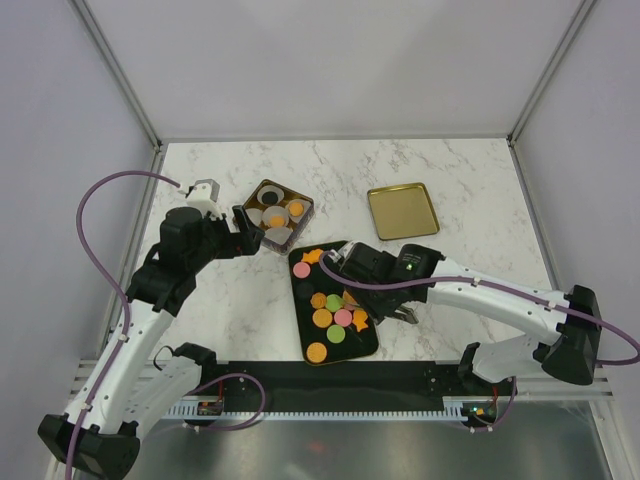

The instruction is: Pack the cookies

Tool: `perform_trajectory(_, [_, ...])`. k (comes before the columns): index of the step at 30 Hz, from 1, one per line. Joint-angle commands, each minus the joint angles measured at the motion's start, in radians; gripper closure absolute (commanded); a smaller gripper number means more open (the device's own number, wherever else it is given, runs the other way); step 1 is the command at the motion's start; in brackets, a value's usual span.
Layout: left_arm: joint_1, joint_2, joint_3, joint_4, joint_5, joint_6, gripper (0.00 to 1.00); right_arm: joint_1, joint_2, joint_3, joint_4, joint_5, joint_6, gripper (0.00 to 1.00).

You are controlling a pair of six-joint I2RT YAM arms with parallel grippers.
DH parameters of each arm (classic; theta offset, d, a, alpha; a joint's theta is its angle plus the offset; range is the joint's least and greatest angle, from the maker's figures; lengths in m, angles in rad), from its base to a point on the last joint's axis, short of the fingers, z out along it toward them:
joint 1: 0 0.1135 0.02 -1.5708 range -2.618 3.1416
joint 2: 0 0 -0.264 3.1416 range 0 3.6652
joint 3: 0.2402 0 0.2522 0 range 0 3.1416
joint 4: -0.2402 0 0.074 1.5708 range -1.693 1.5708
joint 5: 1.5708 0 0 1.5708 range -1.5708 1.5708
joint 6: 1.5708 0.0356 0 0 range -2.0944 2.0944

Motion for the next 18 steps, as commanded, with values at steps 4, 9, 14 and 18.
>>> perform_trajectory(4, [0.007, 0.0, -0.002, 0.032, 0.024, -0.001, 0.0, 0.015, 0.018, -0.009, -0.003, 0.039, 0.012, 0.46])
perform_trajectory(9, [0.009, 0.001, -0.004, 0.032, 0.024, 0.001, 0.0, 0.025, 0.024, 0.008, -0.002, 0.038, 0.014, 0.48])
perform_trajectory(14, [0.007, -0.002, -0.006, 0.032, 0.027, -0.001, 0.0, 0.035, 0.022, 0.028, -0.02, 0.038, 0.018, 0.46])
perform_trajectory(18, [0.007, 0.0, -0.006, 0.034, 0.028, -0.001, 0.0, 0.039, 0.018, 0.023, -0.028, 0.044, 0.023, 0.46])
